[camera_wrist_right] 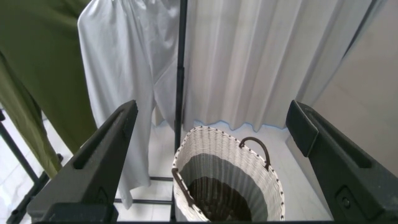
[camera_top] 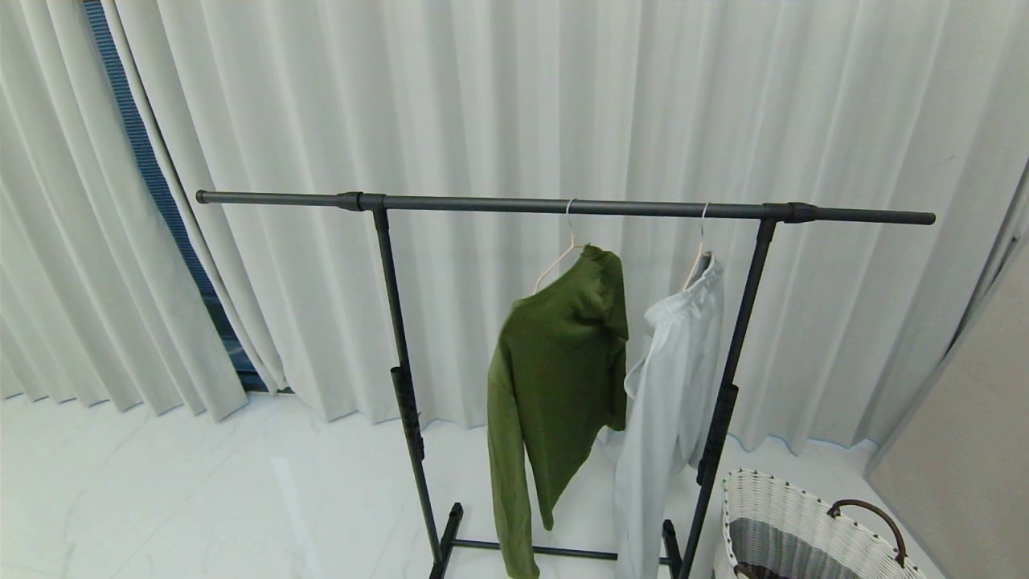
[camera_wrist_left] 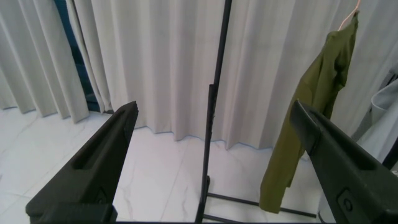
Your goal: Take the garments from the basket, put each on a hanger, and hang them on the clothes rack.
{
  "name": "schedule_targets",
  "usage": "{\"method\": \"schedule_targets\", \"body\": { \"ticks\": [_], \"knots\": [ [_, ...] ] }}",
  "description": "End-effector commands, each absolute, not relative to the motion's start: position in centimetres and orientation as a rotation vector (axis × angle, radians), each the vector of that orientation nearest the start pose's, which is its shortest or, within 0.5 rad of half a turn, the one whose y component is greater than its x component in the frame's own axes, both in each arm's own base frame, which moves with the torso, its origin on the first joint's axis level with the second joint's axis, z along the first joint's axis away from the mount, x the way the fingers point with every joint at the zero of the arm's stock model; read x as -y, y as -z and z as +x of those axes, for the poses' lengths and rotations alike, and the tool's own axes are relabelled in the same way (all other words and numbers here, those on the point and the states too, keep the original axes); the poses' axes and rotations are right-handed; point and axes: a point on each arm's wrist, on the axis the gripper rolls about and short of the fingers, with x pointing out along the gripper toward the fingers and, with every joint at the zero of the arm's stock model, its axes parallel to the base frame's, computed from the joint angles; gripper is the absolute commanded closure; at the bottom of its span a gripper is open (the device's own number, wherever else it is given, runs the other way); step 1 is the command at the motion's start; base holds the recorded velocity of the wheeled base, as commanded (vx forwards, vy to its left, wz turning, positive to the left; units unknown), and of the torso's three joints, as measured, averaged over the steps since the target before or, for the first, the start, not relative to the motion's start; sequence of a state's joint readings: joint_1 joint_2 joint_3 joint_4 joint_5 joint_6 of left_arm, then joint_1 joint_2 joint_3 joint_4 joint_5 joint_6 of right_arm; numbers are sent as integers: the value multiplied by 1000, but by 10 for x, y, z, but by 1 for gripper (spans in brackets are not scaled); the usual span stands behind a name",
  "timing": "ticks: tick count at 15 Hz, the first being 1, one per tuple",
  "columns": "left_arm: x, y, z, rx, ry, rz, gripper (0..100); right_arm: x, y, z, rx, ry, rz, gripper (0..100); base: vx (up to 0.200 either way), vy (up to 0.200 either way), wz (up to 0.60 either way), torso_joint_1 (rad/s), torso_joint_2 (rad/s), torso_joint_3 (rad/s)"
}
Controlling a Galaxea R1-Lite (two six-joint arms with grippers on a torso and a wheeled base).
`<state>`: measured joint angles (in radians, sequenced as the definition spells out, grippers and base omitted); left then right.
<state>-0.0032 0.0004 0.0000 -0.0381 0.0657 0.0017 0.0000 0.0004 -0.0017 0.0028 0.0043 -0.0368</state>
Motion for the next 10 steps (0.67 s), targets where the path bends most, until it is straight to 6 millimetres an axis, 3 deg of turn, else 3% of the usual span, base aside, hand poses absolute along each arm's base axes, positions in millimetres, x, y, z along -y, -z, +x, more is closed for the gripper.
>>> {"method": "schedule_targets", "body": {
  "ticks": [1,10],
  "knots": [
    [-2,-79,-23,38,-63,0,0,0,-76,-23,-1,-5,-37,0,0,0,0,0,0,0],
    [-2,-79,-23,38,-64,0,0,0,-76,-23,-1,-5,-49,0,0,0,0,0,0,0]
  ]
}}
